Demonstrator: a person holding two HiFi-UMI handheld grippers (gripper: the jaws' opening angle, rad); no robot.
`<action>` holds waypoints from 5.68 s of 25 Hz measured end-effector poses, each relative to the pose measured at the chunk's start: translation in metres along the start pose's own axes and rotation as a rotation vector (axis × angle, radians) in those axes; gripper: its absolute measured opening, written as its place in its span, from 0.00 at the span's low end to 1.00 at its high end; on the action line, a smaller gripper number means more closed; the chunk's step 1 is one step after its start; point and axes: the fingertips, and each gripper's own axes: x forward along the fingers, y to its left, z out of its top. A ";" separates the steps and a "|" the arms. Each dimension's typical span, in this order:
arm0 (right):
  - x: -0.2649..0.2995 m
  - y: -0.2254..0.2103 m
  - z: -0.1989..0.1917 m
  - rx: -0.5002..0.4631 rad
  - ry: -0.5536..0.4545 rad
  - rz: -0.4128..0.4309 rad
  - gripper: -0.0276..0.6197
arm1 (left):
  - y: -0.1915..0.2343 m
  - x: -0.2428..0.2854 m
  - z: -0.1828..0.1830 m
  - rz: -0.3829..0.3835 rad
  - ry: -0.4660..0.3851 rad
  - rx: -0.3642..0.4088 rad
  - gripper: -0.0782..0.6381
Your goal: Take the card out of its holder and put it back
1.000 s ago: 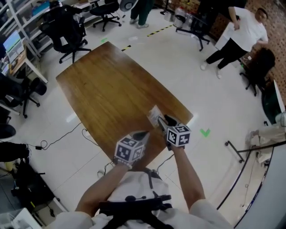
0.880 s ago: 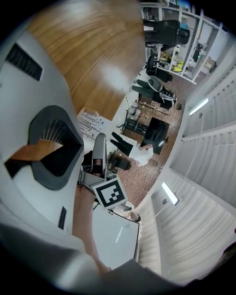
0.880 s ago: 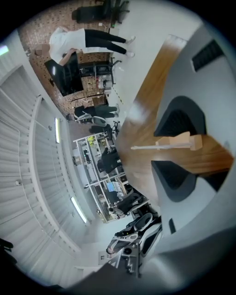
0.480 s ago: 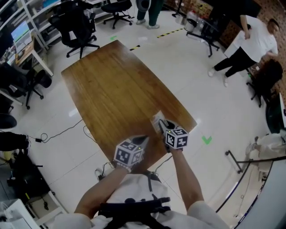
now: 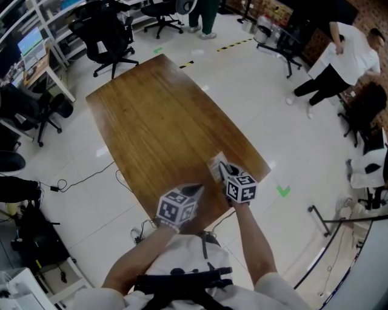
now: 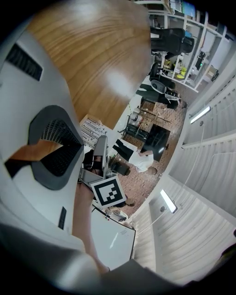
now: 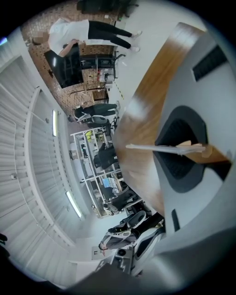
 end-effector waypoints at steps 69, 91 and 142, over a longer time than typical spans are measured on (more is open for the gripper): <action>-0.251 0.139 0.029 0.221 -0.487 -0.469 0.07 | -0.036 -0.107 0.011 -0.264 0.006 0.281 0.10; -0.208 0.094 0.071 0.118 -0.407 -0.306 0.07 | -0.035 -0.085 0.028 -0.189 -0.044 0.217 0.10; -0.043 -0.006 0.052 0.042 -0.160 0.009 0.07 | 0.007 -0.002 0.015 0.009 0.054 0.119 0.10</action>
